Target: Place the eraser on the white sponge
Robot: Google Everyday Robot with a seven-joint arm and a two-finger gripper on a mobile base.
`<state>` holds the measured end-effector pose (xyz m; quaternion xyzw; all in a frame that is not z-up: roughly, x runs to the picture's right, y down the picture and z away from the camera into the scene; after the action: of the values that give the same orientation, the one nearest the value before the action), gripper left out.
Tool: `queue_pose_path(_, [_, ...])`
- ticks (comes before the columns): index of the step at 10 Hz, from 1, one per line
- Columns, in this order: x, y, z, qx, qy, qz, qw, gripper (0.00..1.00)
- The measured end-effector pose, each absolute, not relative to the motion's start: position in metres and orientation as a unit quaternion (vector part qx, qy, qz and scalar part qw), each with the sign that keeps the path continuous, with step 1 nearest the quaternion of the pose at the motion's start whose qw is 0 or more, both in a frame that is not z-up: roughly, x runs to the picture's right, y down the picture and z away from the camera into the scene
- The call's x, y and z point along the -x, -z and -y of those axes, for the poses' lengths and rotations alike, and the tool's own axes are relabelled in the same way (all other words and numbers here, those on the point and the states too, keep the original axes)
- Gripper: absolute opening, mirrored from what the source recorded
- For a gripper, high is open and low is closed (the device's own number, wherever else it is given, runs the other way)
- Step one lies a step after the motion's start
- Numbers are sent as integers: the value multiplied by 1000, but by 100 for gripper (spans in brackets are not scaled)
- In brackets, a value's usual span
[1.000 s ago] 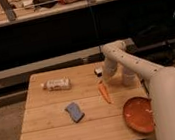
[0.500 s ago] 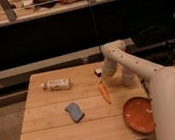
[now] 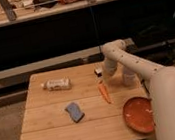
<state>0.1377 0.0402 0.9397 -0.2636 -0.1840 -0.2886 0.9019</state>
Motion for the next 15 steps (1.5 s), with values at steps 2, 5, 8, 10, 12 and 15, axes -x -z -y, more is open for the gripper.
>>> queue_pose_path(2, [-162,-950,-13,255,281,170,910,60])
queue_pose_path(5, [-168,-950,28,230,277,161,919,80])
queue_pose_path(8, [-163,-943,55,186,288,154,927,80])
queue_pose_path(10, [-153,-952,56,164,297,156,928,80])
queue_pose_path(12, [-150,-972,51,151,303,155,928,80])
queue_pose_path(15, [-138,-997,56,157,294,167,928,80])
